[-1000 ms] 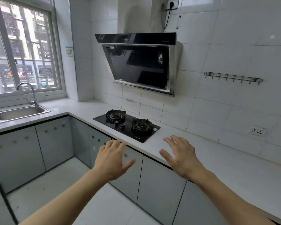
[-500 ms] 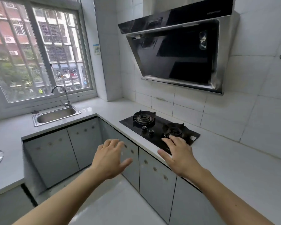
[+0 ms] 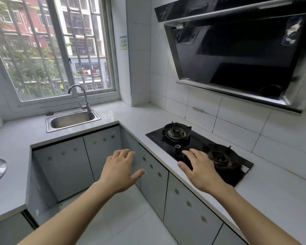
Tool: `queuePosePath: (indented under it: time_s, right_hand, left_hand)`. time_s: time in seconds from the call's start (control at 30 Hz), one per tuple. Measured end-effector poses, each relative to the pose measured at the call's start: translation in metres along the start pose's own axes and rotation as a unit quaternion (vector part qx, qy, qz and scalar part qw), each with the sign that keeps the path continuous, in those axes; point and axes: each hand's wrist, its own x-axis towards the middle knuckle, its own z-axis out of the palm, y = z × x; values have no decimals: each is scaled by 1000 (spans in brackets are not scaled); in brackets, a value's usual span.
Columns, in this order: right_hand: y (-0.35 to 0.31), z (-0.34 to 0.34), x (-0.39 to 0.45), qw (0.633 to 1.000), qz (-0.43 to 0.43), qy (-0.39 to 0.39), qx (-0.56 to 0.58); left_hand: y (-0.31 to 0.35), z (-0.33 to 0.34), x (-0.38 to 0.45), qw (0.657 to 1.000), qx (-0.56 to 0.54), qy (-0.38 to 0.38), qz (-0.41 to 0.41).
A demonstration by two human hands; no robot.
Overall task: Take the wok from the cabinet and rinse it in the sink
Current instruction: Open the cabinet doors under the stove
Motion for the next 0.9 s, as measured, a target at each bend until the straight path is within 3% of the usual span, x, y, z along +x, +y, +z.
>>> queuePosePath:
  time_s: [0.6,0.9]
  right_hand:
    - [-34,104,167,992,119,-39,5]
    - [1,165,274,993,109,-54,8]
  left_hand:
    - [-150,74,166,996,-67,-58,32]
    - [-149,115,271,993,-45,-103,37]
